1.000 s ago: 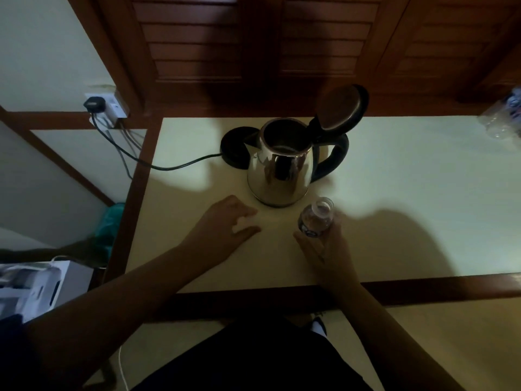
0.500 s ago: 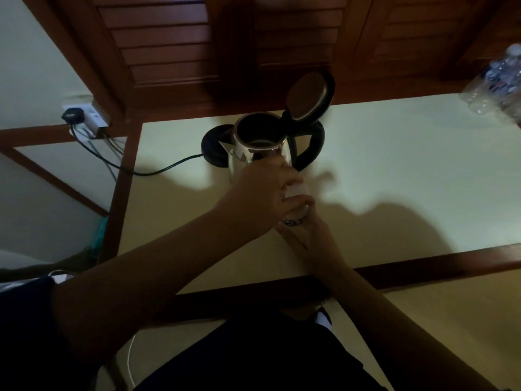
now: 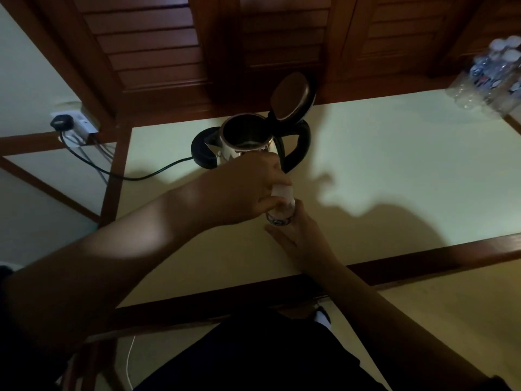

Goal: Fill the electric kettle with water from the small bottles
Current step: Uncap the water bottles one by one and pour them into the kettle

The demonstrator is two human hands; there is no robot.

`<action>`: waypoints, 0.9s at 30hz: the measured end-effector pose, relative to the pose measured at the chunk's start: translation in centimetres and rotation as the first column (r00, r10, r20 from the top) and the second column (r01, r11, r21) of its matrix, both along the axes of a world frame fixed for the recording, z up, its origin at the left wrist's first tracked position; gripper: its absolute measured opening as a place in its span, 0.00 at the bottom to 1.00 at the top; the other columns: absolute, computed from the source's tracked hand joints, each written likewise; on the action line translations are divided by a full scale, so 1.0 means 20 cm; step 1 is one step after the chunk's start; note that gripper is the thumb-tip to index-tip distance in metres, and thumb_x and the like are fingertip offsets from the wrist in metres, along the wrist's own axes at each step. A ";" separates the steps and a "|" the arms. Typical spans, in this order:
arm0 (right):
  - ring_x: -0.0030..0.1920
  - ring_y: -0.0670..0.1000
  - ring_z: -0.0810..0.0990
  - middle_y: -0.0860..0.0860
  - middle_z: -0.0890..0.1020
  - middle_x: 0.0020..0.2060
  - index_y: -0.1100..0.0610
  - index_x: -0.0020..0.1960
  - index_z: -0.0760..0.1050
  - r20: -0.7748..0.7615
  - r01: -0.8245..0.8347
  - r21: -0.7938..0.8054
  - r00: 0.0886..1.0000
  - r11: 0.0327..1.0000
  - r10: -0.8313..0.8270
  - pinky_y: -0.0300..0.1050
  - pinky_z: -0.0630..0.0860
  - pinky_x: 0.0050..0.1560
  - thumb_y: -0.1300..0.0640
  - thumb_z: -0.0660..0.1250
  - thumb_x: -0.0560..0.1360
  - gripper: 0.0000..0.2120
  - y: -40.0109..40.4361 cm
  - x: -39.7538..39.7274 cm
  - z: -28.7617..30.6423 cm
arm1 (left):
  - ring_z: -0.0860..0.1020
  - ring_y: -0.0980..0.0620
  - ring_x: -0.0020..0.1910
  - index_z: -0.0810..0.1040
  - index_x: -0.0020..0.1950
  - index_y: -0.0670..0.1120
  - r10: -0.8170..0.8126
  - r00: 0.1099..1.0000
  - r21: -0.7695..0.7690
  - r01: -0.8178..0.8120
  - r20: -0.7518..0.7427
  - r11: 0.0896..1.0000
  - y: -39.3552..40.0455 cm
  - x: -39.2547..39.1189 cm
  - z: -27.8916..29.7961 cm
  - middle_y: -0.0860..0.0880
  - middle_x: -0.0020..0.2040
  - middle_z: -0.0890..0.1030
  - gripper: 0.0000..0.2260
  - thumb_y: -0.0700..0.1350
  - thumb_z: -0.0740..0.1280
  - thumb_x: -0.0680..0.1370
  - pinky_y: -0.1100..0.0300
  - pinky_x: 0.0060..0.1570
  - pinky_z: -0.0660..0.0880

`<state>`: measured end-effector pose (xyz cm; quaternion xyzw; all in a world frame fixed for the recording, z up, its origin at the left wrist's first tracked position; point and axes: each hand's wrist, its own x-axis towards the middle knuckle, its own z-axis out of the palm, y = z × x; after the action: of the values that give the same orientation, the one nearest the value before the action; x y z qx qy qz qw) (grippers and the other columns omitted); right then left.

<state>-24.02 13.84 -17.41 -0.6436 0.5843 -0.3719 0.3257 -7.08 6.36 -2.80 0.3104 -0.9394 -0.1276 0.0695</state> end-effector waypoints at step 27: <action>0.56 0.54 0.81 0.55 0.81 0.59 0.61 0.71 0.72 -0.231 0.107 -0.329 0.954 0.938 -0.190 0.36 0.76 0.55 0.52 0.74 0.79 0.26 0.10 -0.28 0.08 | 0.75 0.50 0.36 0.73 0.45 0.47 0.300 0.946 -0.268 -0.259 0.124 0.928 0.15 -0.29 0.03 0.51 0.38 0.74 0.26 0.66 0.48 0.83 0.54 0.38 0.72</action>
<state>-29.71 15.84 -15.78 -0.6836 0.6028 -0.3963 0.1112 -12.85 9.45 -2.24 0.4394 -0.8966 0.0278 0.0482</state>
